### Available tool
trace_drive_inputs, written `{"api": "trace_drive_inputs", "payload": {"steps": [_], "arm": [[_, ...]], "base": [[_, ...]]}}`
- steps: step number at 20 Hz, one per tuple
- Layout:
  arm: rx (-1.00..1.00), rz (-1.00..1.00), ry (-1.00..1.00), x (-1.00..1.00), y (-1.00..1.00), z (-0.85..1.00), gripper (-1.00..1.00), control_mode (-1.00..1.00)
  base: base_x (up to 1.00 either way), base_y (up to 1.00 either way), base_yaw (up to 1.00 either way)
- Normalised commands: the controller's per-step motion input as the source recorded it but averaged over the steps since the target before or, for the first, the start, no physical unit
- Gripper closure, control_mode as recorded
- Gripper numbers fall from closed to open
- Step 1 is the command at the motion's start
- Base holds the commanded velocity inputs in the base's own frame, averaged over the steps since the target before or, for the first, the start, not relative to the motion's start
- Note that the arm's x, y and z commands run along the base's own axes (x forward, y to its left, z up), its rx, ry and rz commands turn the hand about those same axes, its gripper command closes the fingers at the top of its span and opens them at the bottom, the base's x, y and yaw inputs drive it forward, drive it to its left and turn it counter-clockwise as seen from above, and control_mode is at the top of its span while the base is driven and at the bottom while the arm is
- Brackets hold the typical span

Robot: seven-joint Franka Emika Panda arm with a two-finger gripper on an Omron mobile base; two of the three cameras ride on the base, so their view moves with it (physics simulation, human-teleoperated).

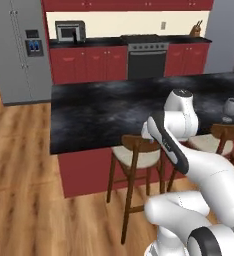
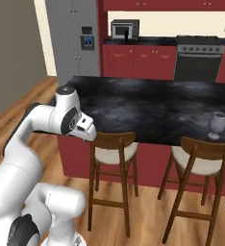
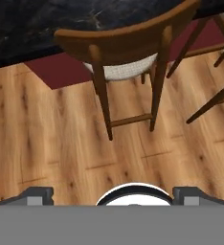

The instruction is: There is a wine glass and glass cup on the dining counter. Place the wine bottle next to the wine glass and the juice bottle next to the glass cup.

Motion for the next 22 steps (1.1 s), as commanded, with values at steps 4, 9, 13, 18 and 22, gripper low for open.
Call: {"api": "trace_drive_inputs", "payload": {"steps": [4, 9, 13, 18, 22], "arm": [[0.00, 0.00, 0.00, 0.00, 0.00, 0.00, -1.00, 1.00], [0.00, 0.00, 0.00, 0.00, 0.00, 0.00, -1.00, 1.00], [0.00, 0.00, 0.00, 0.00, 0.00, 0.00, -1.00, 1.00], [0.00, 0.00, 0.00, 0.00, 0.00, 0.00, -1.00, 1.00], [0.00, 0.00, 0.00, 0.00, 0.00, 0.00, -1.00, 1.00]], "base": [[0.27, 0.90, 0.00], [0.29, 0.89, 0.00], [0.32, 0.88, 0.00], [0.33, 0.87, 0.00], [0.41, 0.81, 0.00]]}}
